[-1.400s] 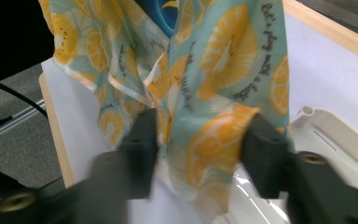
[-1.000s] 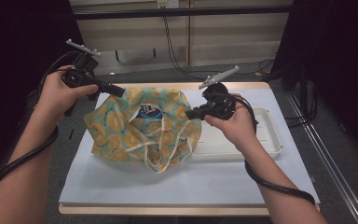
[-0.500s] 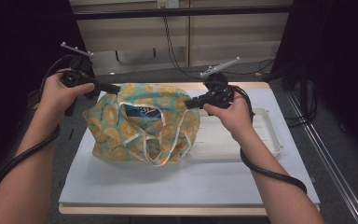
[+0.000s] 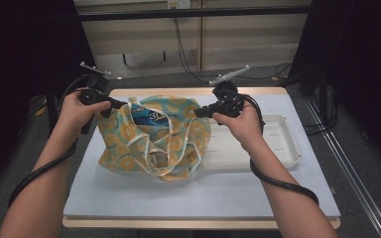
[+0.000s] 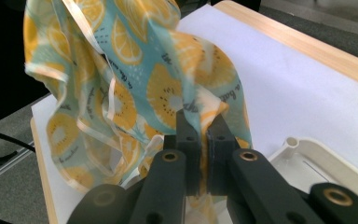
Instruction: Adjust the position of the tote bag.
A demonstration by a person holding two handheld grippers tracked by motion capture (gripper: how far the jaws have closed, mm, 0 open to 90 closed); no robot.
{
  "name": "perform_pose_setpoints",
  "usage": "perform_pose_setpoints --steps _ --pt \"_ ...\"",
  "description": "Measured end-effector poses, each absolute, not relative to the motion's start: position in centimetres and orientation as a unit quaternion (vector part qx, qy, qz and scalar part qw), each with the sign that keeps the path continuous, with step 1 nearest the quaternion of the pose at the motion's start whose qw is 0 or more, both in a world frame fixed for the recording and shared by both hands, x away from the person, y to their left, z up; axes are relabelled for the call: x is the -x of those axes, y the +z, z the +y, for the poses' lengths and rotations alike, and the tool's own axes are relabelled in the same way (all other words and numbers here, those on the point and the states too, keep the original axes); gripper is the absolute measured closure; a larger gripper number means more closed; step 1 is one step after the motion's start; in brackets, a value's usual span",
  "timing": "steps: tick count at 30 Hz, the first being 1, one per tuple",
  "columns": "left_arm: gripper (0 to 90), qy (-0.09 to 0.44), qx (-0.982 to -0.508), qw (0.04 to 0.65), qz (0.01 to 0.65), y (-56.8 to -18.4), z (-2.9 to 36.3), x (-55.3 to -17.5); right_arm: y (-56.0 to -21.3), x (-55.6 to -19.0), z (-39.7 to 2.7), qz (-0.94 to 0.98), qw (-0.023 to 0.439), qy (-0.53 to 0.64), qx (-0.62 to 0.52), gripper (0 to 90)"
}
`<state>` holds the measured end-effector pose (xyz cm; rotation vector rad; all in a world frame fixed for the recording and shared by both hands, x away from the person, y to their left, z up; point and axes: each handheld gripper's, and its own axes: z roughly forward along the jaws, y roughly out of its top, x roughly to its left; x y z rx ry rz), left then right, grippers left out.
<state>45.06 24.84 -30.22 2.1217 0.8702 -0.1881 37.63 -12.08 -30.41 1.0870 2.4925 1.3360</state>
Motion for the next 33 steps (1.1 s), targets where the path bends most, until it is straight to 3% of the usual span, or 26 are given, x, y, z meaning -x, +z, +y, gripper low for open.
perform_pose_setpoints --steps 11,18,27,33 --pt "79.0 -0.056 -0.834 0.419 0.355 -29.8 25.7 -44.3 -30.8 -37.4 -12.2 0.822 0.052 0.441 -0.356 85.8" --pt "55.0 -0.025 -0.831 0.438 0.343 -27.5 26.0 -43.1 -30.7 -37.2 -12.1 0.824 0.047 0.438 -0.355 86.0" --pt "37.5 0.011 -0.833 0.444 0.329 -24.9 25.8 -41.5 -30.5 -37.0 -12.1 0.827 0.048 0.434 -0.355 86.0" --pt "35.9 0.005 -0.845 0.436 0.309 -24.5 25.2 -40.6 -30.4 -36.9 -12.3 0.827 0.047 0.435 -0.354 86.0"
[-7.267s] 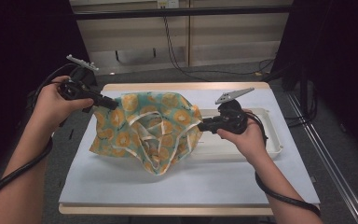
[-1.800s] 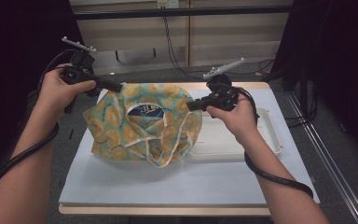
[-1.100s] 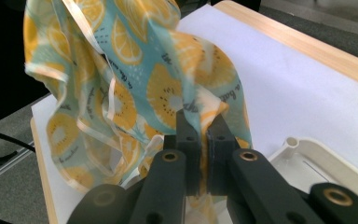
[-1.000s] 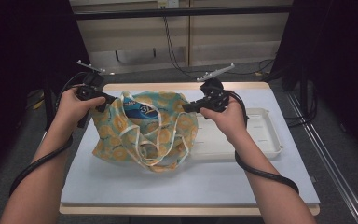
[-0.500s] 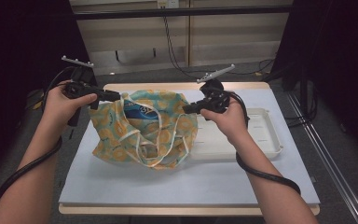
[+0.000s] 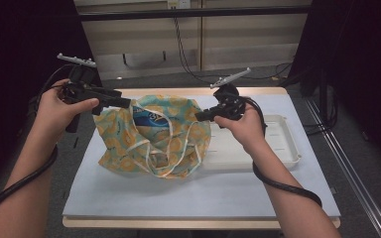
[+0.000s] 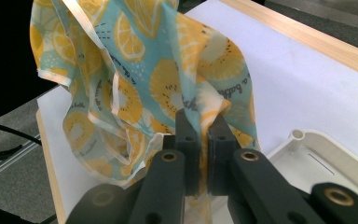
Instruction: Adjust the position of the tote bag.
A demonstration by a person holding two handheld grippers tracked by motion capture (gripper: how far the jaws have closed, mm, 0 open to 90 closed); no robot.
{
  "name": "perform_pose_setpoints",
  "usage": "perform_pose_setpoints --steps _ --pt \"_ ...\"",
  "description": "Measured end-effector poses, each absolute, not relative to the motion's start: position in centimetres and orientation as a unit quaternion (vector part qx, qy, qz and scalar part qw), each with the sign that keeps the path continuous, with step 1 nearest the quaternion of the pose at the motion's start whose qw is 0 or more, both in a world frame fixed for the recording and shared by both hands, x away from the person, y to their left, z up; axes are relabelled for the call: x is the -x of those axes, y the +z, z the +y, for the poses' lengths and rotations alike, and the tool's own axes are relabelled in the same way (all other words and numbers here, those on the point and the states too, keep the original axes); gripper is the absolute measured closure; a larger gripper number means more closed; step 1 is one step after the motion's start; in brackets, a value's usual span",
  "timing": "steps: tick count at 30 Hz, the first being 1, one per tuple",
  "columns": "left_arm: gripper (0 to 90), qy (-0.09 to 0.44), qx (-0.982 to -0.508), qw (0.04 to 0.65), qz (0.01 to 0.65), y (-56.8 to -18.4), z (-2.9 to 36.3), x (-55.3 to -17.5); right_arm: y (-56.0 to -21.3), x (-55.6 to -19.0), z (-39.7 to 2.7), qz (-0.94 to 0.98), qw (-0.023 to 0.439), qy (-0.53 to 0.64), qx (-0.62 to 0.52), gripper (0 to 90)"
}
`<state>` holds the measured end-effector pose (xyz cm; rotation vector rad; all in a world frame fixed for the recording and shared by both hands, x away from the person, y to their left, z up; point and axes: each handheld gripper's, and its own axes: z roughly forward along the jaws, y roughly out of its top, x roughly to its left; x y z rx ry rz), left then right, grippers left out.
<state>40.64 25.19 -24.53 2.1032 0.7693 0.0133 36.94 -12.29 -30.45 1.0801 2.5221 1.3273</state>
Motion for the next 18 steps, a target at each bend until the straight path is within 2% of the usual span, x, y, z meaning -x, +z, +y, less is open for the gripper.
perform_pose_setpoints --steps 4,6,7,9,11,13,18 --pt "37.8 -0.004 -0.847 0.435 0.305 -24.7 25.1 -40.4 -30.3 -36.9 -12.2 0.826 0.047 0.437 -0.352 86.0" --pt "46.7 -0.004 -0.86 0.415 0.298 -25.0 25.0 -40.3 -30.3 -36.8 -12.2 0.826 0.047 0.437 -0.352 86.0" --pt "46.7 -0.001 -0.863 0.408 0.298 -25.1 25.0 -40.2 -30.4 -36.8 -12.2 0.827 0.047 0.438 -0.35 86.0" --pt "56.6 -0.002 -0.867 0.4 0.297 -25.5 24.9 -40.2 -30.4 -36.8 -12.2 0.826 0.045 0.438 -0.352 86.0" --pt "59.3 -0.002 -0.871 0.394 0.293 -25.7 24.9 -40.3 -30.5 -36.8 -12.2 0.826 0.044 0.438 -0.352 86.0" --pt "72.1 -0.001 -0.876 0.388 0.288 -25.6 24.8 -40.3 -30.5 -36.9 -12.2 0.826 0.044 0.438 -0.352 86.0" --pt "87.3 -0.002 -0.874 0.382 0.3 -24.5 25.1 -40.4 -30.4 -36.9 -12.3 0.827 0.044 0.437 -0.352 86.0"
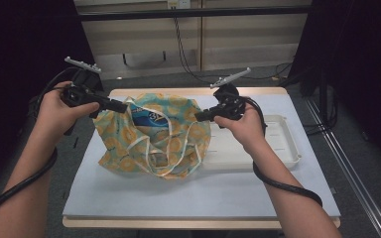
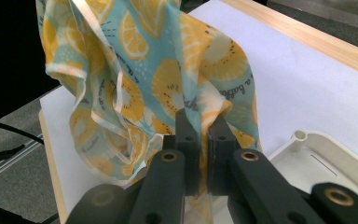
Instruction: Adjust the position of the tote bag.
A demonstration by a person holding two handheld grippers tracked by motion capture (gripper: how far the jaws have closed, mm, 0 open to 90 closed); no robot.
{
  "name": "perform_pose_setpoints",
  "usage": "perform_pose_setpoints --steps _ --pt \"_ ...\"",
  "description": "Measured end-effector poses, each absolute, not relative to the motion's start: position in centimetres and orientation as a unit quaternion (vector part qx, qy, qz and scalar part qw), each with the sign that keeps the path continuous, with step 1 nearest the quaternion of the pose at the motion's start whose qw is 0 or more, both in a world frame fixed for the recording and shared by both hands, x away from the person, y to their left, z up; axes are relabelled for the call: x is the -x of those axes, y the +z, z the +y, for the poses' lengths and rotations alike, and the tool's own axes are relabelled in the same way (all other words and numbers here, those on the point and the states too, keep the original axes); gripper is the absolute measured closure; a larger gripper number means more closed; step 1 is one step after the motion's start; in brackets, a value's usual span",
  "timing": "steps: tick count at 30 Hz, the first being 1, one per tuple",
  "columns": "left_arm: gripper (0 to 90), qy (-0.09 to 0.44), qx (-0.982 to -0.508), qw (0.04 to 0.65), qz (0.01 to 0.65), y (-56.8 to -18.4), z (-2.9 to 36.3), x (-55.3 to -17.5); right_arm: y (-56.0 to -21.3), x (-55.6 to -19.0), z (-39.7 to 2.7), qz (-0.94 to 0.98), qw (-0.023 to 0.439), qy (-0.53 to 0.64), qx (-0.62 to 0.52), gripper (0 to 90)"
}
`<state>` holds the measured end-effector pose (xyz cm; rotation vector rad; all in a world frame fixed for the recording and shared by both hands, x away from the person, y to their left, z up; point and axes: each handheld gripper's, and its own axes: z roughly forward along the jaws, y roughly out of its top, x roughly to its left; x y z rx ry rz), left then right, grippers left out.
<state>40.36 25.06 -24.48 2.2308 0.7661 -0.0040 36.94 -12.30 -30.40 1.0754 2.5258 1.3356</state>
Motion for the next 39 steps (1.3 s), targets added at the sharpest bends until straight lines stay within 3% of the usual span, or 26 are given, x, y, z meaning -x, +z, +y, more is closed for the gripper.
perform_pose_setpoints --steps 4,8,21,39 --pt "90.0 0.0 -0.877 0.372 0.305 -23.5 25.3 -40.6 -30.3 -36.9 -12.4 0.823 0.041 0.443 -0.353 86.0" --pt "90.0 -0.011 -0.857 0.414 0.308 -22.5 25.6 -41.0 -29.9 -36.9 -12.7 0.821 0.042 0.446 -0.353 86.0" --pt "90.0 0.01 -0.838 0.433 0.331 -22.3 25.8 -43.1 -28.8 -36.9 -13.4 0.812 0.046 0.46 -0.357 85.5" --pt "89.9 -0.022 -0.848 0.394 0.353 -27.3 25.4 -44.2 -30.1 -37.8 -13.5 0.81 0.04 0.452 -0.371 84.9"
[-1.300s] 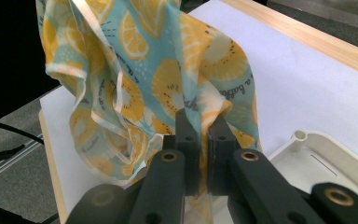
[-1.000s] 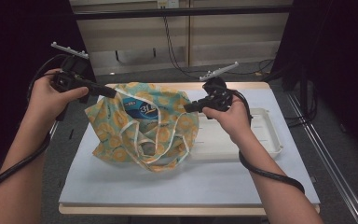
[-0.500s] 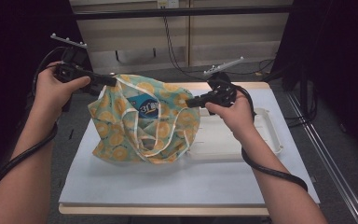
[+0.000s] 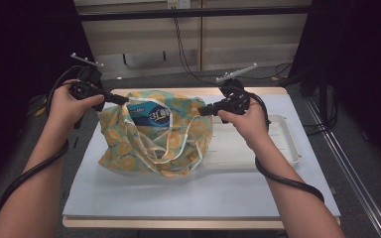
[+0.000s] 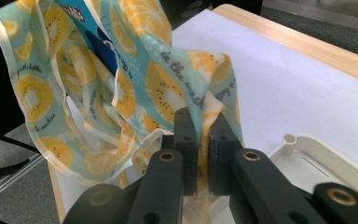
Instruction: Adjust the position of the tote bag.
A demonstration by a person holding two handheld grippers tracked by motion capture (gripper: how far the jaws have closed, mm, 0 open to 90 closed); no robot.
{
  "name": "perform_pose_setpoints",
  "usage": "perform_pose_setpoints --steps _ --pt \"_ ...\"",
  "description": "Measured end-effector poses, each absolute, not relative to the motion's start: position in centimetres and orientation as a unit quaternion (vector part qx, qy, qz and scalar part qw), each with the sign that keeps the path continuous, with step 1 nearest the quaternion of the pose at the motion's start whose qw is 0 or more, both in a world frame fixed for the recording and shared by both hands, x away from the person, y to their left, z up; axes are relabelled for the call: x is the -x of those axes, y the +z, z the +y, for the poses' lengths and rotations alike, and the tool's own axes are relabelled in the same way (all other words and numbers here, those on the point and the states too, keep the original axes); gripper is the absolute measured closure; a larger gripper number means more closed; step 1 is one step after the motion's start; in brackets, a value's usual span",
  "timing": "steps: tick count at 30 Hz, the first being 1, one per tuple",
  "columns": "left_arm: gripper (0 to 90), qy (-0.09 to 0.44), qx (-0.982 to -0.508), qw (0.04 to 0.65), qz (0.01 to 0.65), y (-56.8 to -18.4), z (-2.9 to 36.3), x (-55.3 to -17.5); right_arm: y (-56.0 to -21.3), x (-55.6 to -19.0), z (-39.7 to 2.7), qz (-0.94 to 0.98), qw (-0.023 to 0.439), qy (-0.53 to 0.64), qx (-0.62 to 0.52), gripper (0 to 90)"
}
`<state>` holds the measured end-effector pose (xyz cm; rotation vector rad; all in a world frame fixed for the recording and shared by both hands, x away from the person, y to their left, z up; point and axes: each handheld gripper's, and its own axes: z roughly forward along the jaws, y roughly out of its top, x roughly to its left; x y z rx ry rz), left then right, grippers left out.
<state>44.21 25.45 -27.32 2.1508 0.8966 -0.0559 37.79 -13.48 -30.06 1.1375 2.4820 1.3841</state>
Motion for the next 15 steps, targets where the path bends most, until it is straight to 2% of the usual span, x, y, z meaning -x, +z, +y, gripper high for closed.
perform_pose_setpoints --steps 7,12,15 --pt "88.0 -0.025 -0.848 0.391 0.356 -27.92 25.2 -44.02 -30.35 -37.68 -13.6 0.811 0.037 0.451 -0.37 84.6" --pt "81.8 -0.025 -0.848 0.391 0.356 -27.7 25.52 -43.75 -30.33 -37.56 -13.68 0.812 0.038 0.448 -0.371 84.5" --pt "76.1 -0.029 -0.836 0.411 0.363 -27.45 25.81 -43.5 -30.48 -37.54 -13.71 0.813 0.038 0.447 -0.37 84.5"
